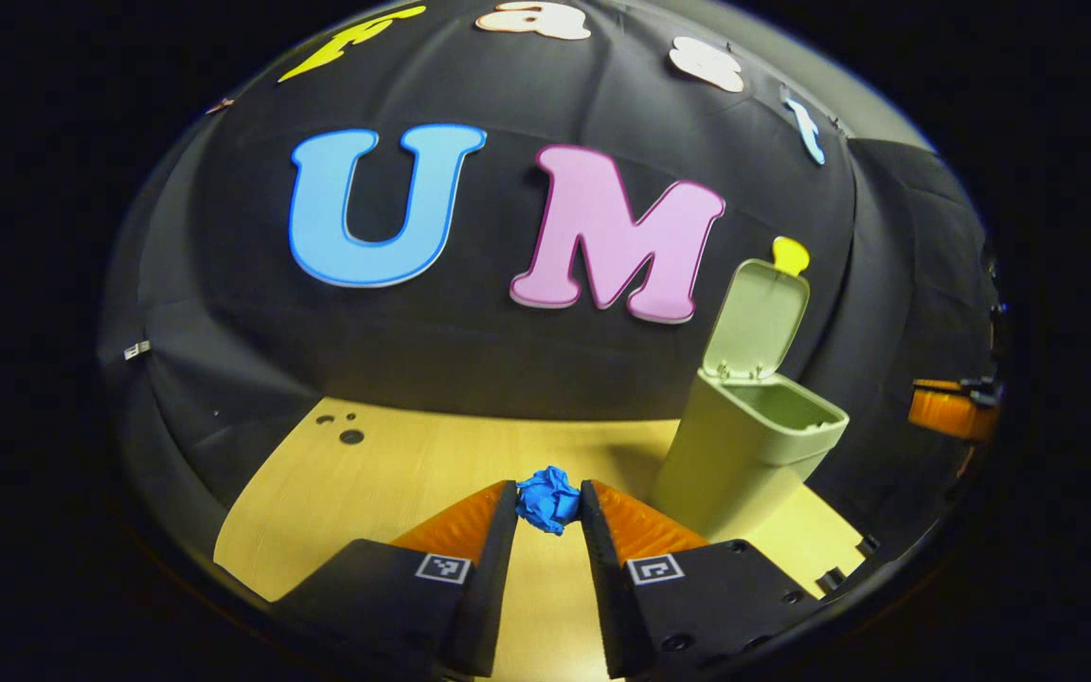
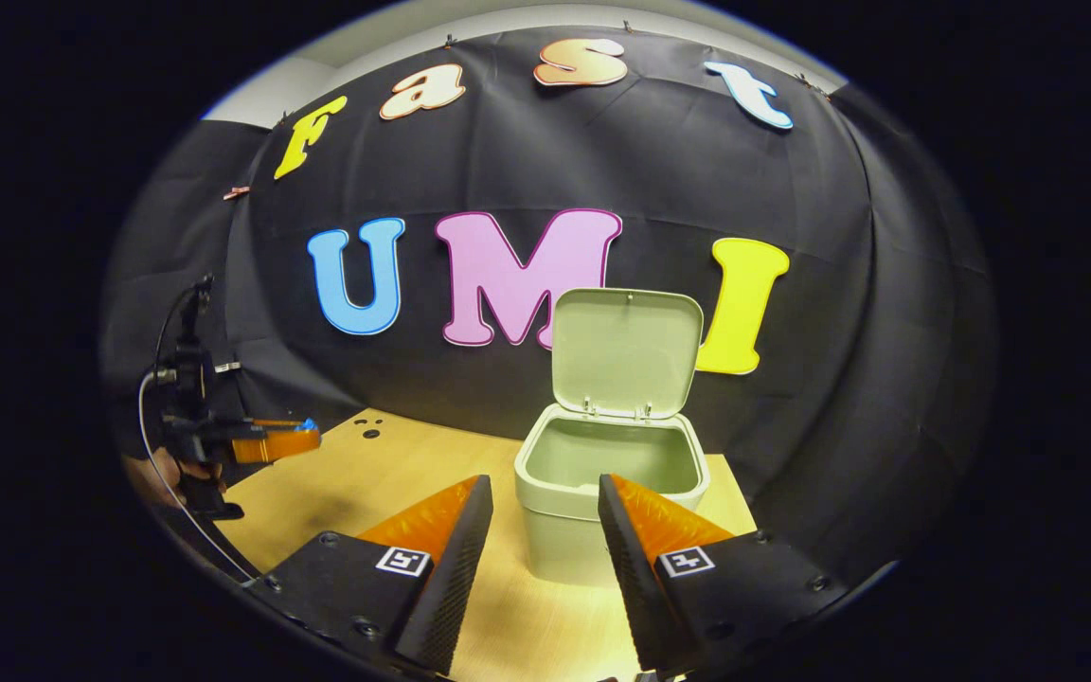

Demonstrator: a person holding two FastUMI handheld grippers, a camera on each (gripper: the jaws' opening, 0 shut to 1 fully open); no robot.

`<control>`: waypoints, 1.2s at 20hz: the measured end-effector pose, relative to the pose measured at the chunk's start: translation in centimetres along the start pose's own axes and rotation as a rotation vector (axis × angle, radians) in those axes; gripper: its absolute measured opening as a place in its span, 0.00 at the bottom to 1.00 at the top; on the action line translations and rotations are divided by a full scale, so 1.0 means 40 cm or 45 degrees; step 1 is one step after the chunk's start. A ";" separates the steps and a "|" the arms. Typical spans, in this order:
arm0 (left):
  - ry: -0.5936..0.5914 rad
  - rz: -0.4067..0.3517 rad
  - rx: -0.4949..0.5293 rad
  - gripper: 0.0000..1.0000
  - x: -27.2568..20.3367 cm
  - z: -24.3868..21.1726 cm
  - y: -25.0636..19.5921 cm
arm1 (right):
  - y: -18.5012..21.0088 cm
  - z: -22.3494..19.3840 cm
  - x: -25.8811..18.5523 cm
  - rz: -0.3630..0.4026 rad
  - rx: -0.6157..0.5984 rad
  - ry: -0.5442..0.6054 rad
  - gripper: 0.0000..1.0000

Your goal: Press the lid of the desktop garbage bin to open it, pick up the crumpled paper on the desktop and throw it into the bin, then pick up the pop can on the desktop and drop it into the bin, and finally close the garbage bin lid.

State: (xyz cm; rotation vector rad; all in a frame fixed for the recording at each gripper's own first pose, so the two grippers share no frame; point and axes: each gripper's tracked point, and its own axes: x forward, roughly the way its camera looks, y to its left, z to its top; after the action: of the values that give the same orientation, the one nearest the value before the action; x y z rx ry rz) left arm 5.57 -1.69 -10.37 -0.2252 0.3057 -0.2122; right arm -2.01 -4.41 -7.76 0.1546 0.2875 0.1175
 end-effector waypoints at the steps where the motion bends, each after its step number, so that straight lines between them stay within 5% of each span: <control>1: -0.027 -0.022 0.009 0.46 0.007 0.029 -0.016 | 0.004 -0.009 -0.009 0.002 0.007 0.009 0.72; 11: -0.164 -0.326 0.041 0.46 0.127 0.187 -0.263 | 0.025 -0.080 -0.086 -0.015 0.047 0.076 0.72; 24: -0.092 -0.567 0.210 0.45 0.300 0.144 -0.521 | 0.047 -0.144 -0.159 -0.070 0.107 0.124 0.72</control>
State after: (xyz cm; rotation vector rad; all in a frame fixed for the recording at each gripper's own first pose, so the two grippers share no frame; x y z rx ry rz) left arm 15.02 -23.37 -3.09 -0.1345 0.1616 -0.6650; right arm -9.94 -2.65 -11.16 0.2247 0.3937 0.0585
